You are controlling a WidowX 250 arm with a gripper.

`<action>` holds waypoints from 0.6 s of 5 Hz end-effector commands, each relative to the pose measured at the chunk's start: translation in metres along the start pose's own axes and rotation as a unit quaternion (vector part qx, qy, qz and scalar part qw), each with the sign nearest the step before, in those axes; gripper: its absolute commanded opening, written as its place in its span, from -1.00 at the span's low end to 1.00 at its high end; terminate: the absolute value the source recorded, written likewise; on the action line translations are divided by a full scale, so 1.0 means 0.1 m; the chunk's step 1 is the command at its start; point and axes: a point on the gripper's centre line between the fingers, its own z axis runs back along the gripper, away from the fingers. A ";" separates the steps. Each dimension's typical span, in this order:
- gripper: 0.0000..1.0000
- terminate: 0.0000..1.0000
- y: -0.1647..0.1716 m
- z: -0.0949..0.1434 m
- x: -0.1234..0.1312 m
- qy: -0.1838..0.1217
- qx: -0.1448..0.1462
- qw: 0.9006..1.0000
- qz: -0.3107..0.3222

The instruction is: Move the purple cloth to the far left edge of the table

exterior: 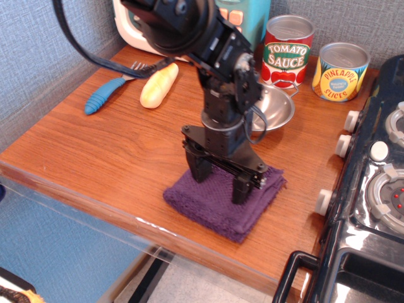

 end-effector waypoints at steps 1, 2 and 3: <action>1.00 -1.00 0.80 -0.16 -0.19 0.029 -0.018 0.998 0.053; 1.00 -1.00 1.05 -0.19 -0.26 0.033 -0.025 0.998 0.055; 1.00 -1.00 1.24 -0.15 -0.31 0.029 -0.028 0.998 0.054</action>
